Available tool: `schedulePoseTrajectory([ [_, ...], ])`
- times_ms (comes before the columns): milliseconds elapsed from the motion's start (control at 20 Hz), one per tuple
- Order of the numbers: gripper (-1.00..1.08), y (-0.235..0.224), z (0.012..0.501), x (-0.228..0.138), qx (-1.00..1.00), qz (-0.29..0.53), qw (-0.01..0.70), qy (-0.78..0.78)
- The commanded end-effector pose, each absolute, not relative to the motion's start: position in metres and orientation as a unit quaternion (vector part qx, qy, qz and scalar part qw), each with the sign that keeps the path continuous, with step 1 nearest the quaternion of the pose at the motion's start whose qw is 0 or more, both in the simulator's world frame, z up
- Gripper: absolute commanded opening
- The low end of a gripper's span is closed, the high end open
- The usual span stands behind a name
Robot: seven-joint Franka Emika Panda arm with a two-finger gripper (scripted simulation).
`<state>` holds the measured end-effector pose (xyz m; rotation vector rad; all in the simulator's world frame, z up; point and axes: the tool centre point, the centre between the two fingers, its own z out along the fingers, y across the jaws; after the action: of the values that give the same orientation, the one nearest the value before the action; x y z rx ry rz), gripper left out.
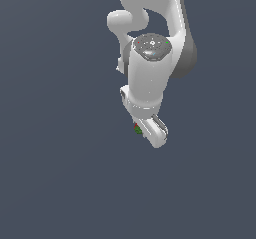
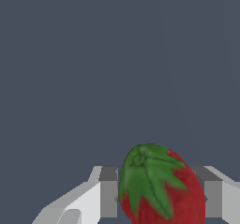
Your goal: Pick up the object and move it to a goal position.
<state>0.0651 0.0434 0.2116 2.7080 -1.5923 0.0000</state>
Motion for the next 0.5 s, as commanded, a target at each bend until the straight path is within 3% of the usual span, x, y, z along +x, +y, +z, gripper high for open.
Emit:
schedulePoseTrajectory([
  [0, -1.00, 0.053, 0.241, 0.064, 0.862, 0.000, 0.001, -0.507],
  [450, -1.00, 0.086, 0.339, 0.065, 0.862, 0.000, 0.001, -0.507],
])
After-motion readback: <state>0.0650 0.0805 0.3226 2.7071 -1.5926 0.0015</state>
